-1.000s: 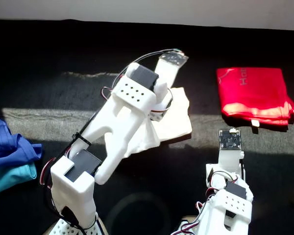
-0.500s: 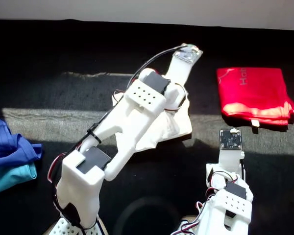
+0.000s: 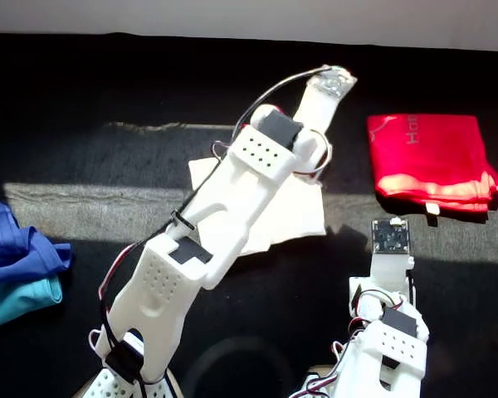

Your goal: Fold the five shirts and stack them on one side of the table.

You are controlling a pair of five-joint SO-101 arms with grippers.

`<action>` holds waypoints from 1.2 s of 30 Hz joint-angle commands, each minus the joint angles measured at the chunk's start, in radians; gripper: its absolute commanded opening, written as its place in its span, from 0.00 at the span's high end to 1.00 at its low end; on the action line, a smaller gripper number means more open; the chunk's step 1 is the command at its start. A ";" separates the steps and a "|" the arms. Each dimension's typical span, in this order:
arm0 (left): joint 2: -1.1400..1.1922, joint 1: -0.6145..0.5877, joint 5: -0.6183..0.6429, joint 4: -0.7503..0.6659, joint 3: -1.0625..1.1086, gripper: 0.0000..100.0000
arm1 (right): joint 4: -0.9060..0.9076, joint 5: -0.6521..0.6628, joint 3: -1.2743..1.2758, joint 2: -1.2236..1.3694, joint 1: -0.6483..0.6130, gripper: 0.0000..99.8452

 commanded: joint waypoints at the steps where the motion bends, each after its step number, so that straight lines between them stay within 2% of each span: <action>1: -0.007 -0.027 0.000 0.158 -0.143 0.81 | -0.021 -0.008 0.015 -0.004 0.019 0.99; 3: -0.002 -0.064 0.003 0.247 -0.150 0.84 | -0.021 -0.008 0.015 -0.004 0.019 0.99; 6: 0.002 -0.113 0.006 0.295 -0.079 1.00 | -0.021 -0.008 0.015 -0.004 0.019 0.99; 13: 0.007 -0.124 0.080 0.290 0.073 0.99 | -0.021 -0.008 0.015 -0.004 0.019 0.99; 20: 0.012 -0.113 0.196 0.288 0.082 0.99 | -0.021 -0.009 0.013 -0.004 0.022 0.99; 27: 0.150 0.012 0.193 0.198 0.096 0.99 | -0.021 -0.009 0.013 -0.004 0.022 0.99; 36: 0.151 0.139 0.192 0.210 -0.048 0.99 | -0.021 -0.009 0.013 -0.004 0.024 0.99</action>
